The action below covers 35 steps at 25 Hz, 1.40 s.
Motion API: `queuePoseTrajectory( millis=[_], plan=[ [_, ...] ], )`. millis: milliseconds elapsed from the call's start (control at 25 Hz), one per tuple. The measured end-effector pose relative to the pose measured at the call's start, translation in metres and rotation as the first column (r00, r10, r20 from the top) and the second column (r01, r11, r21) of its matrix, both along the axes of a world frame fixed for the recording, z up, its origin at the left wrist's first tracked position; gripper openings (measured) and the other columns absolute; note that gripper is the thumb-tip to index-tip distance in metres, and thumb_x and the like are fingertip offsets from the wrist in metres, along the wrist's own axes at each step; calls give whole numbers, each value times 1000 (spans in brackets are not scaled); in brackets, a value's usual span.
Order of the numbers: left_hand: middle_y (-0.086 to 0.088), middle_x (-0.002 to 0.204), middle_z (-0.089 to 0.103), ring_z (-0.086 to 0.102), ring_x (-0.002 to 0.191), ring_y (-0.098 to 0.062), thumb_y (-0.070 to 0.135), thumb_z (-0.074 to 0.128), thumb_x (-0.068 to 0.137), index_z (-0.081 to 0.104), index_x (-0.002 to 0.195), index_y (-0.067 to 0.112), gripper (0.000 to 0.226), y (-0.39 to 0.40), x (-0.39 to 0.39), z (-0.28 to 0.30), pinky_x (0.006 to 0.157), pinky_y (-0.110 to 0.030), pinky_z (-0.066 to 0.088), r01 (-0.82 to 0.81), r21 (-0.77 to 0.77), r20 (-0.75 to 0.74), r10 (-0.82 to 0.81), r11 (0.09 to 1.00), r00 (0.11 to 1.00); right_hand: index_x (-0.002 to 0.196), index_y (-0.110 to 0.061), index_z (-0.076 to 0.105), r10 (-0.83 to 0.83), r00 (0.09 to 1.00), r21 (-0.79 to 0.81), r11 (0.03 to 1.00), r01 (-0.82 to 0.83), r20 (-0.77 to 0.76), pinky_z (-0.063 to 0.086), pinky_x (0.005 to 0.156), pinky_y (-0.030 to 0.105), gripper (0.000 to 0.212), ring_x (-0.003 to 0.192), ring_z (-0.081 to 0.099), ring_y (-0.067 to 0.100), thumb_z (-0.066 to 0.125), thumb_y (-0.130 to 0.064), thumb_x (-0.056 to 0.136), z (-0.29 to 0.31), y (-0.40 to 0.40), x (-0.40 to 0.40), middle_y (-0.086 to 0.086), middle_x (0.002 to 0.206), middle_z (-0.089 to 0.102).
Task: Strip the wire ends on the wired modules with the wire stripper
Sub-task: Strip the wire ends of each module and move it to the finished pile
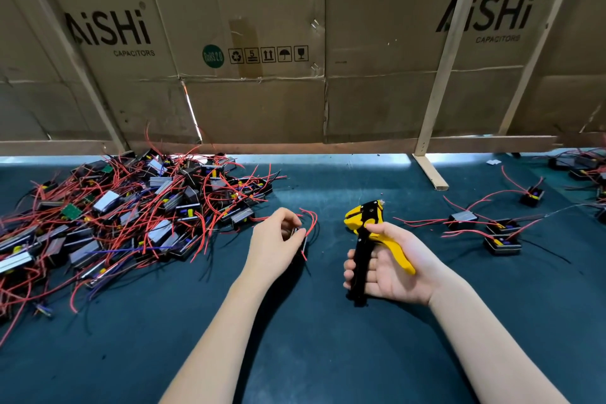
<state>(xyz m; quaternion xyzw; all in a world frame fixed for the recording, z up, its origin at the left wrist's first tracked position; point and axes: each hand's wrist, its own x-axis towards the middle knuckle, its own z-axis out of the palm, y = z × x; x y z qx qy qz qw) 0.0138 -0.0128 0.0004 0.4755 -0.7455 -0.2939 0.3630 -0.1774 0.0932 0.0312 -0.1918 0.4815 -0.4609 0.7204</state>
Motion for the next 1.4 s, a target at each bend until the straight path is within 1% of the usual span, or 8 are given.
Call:
queuePoseTrajectory(
  millis=[120,280,440,600,840,920,1160,1400],
  plan=[
    [6,91,65,55,86,-12,20,67,88,61,92,19,8,-5,7,0,81,-29,42,-7,-91,100,16,996,995,98,4,56,7,1000,1,1000,-7,4,53,79,50,48,71,64,36,59,-38,77,-1,-1,-1,22,82,62],
    [7,90,66,54,69,-4,-6,58,83,65,87,21,28,-11,31,16,71,-18,42,95,-91,13,-94,991,995,99,4,56,8,1000,0,1000,-8,10,53,80,50,48,72,64,36,60,-39,77,-1,0,-2,22,83,61],
    [3,83,72,62,80,-23,-14,53,77,75,80,25,45,-11,50,22,78,-35,49,256,16,113,-257,966,960,99,4,56,7,1000,-1,1000,-7,7,55,77,48,49,72,64,36,60,-39,76,-2,0,-1,21,83,62],
    [10,91,72,62,86,-9,-6,68,80,78,89,27,36,-8,51,24,87,-23,46,333,-27,122,-328,942,937,100,4,56,2,1000,4,1000,-2,9,55,77,48,49,72,65,36,60,-39,76,-1,1,-2,22,83,62],
    [14,99,70,61,99,0,4,72,81,79,96,27,28,-5,43,21,96,-17,40,339,-49,171,-327,939,930,100,4,56,1,1000,3,1000,-1,19,56,77,47,49,73,65,36,60,-39,77,-1,0,-1,22,83,62],
    [13,100,69,61,96,2,7,77,78,79,97,27,28,-4,41,21,93,-14,41,360,-45,164,-348,932,923,99,4,56,0,1000,1,1000,0,22,56,77,47,49,73,65,36,60,-39,77,-2,0,-2,22,83,62],
    [2,78,66,57,73,-15,19,82,75,78,84,19,10,6,16,14,73,-33,48,272,-250,204,-224,929,953,99,4,56,12,1000,-5,1000,-12,21,56,77,47,49,72,65,36,61,-39,76,-3,0,-2,22,83,62],
    [10,70,53,53,76,-15,29,72,84,72,80,22,8,16,-11,3,71,-30,40,193,-329,262,-107,924,959,99,4,56,10,1000,0,1000,-10,27,56,77,48,50,73,65,36,61,-39,76,-3,-1,-2,22,83,62]
  ],
)
